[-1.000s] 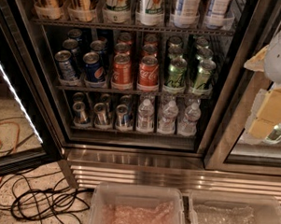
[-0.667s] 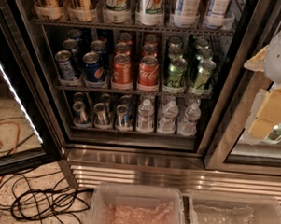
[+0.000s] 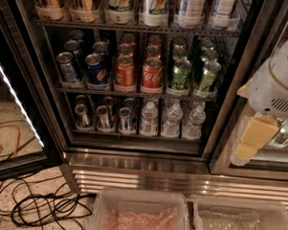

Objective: Pick water bottle from bottom shelf of fridge

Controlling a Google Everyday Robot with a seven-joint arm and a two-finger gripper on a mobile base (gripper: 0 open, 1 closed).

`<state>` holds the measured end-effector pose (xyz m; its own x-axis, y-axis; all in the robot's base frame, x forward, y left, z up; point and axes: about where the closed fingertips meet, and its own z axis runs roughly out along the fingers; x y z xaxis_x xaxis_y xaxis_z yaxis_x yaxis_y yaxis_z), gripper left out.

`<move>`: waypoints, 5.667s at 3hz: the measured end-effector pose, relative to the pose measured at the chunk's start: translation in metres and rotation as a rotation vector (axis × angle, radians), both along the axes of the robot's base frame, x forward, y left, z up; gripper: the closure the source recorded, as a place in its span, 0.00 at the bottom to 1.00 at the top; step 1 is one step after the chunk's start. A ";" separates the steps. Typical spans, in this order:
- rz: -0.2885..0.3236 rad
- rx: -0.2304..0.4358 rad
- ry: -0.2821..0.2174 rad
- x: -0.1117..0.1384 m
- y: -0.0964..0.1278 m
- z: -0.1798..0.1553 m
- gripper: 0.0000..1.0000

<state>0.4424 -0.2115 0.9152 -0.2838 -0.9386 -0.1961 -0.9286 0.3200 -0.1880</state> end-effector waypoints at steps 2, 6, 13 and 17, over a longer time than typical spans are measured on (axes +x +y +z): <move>-0.006 -0.015 0.144 -0.009 0.010 -0.072 0.00; -0.053 0.020 0.263 -0.015 0.047 -0.201 0.00; -0.573 0.399 0.170 0.092 0.055 -0.266 0.00; -0.651 0.591 0.213 0.123 0.093 -0.297 0.00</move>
Offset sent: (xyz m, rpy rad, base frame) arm -0.0129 0.0147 -0.1054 -0.0272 0.2144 -0.0072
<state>0.5651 -0.1181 0.6183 -0.8089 -0.3422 -0.4780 -0.5261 0.7842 0.3289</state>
